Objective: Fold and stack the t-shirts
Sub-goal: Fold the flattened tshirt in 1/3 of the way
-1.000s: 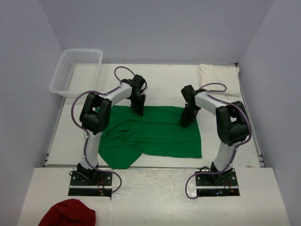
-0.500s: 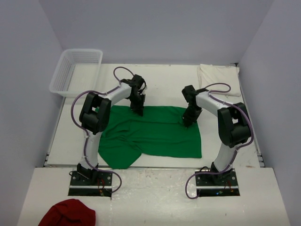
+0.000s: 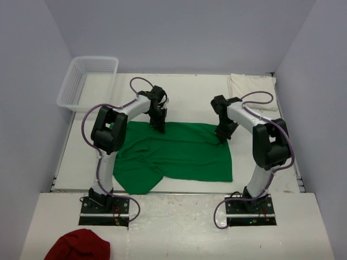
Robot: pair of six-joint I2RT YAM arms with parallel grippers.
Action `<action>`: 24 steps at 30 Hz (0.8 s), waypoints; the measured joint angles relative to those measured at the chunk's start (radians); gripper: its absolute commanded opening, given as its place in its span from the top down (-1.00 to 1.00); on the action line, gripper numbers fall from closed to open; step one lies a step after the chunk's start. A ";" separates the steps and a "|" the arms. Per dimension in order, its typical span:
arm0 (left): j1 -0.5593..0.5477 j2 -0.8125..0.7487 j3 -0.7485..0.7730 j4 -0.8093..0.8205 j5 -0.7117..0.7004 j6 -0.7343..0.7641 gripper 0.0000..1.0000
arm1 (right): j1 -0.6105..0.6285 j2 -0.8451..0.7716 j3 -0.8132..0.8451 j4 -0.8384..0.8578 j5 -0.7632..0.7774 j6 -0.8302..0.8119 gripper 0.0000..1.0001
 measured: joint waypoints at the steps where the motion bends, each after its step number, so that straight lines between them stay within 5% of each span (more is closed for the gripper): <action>1: 0.000 0.000 0.000 0.000 0.002 0.000 1.00 | -0.002 0.003 0.009 -0.004 0.009 0.002 1.00; 4: 0.002 0.000 -0.002 0.002 0.006 0.000 1.00 | -0.011 0.022 0.036 -0.019 0.026 0.003 0.85; 7: 0.003 0.000 -0.002 0.002 0.009 0.000 1.00 | -0.026 0.053 0.061 -0.025 0.026 -0.002 0.48; 14: 0.008 -0.002 -0.008 0.007 0.019 0.001 1.00 | -0.047 0.107 0.068 -0.022 0.009 -0.020 0.19; 15: 0.008 -0.004 -0.011 0.010 0.020 0.001 1.00 | -0.047 0.107 0.069 -0.023 0.005 -0.021 -0.15; 17: 0.008 -0.010 -0.020 0.019 0.021 0.000 1.00 | -0.047 0.107 0.075 -0.025 -0.003 -0.021 -0.42; 24: 0.008 -0.022 -0.037 0.034 0.020 0.000 1.00 | -0.046 0.055 0.135 -0.035 0.015 -0.057 -0.47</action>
